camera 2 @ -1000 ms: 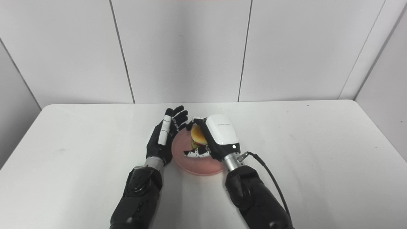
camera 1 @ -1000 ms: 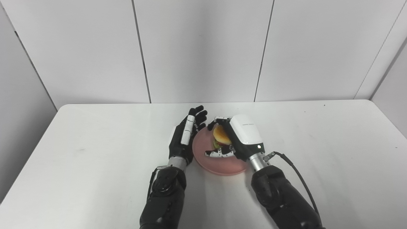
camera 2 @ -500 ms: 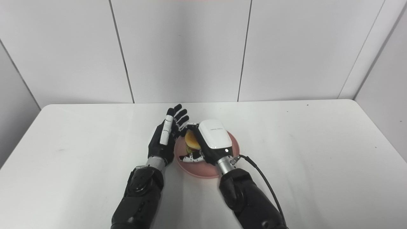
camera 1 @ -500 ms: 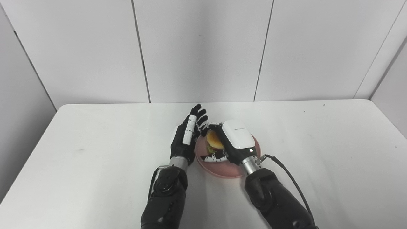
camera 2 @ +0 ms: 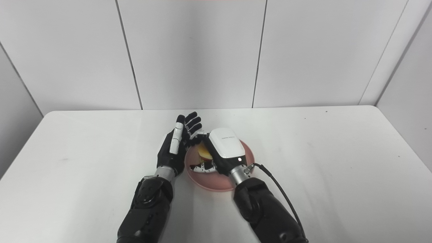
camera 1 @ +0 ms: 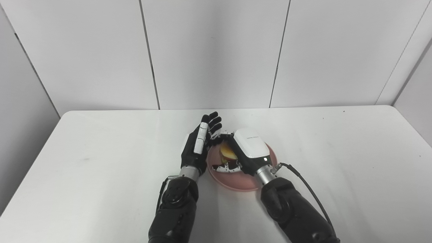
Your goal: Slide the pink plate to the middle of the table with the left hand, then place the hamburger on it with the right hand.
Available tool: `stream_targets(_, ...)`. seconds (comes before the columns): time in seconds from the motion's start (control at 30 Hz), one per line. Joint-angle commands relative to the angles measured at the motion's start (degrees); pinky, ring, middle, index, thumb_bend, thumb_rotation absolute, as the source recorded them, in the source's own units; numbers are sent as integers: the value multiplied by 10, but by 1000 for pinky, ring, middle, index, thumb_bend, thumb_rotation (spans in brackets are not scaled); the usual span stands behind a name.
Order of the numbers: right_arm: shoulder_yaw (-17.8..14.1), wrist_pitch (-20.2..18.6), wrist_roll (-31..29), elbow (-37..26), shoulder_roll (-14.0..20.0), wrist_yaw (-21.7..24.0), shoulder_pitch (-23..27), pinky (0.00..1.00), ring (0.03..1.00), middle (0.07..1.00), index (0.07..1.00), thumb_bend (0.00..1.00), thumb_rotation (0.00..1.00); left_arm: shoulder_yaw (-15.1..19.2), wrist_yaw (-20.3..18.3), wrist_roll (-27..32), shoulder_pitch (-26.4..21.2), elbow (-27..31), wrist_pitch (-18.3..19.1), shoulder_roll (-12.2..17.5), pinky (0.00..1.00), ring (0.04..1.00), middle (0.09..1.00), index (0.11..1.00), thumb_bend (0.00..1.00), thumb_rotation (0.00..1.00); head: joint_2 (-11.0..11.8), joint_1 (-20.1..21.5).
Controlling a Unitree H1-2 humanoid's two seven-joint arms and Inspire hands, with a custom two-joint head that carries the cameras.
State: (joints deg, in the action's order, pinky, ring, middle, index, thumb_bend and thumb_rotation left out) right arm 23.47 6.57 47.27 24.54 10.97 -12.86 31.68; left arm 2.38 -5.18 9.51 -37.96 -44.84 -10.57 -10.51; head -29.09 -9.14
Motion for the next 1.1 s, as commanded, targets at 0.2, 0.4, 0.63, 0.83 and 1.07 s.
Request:
stream_targets(0.2,-9,10,-25,-63,13,20,3,648,755,789,802,735,1000,-1,10,-6,25,24,58,1,817,845,813,786,907,860,-14,3)
stream_targets(0.4,-19,6,-24,-98,16,21,-7,650,755,793,810,737,1000,-7,8,-17,28,27,53,3,828,844,817,768,910,881,-16,4)
stream_targets(0.63,-39,0,-30,-149,8,29,-10,647,744,784,789,745,1000,-2,6,-9,31,32,59,2,859,857,783,776,904,868,-20,8)
stream_targets(0.83,-91,2,-66,-161,-23,-7,-8,600,706,753,752,710,1000,7,6,1,33,47,67,2,904,867,782,758,912,843,-21,15)
stream_targets(1.07,-156,1,-165,-127,-51,-3,-8,632,753,789,751,689,1000,7,40,-18,46,90,71,-4,857,964,923,810,910,842,-28,21)
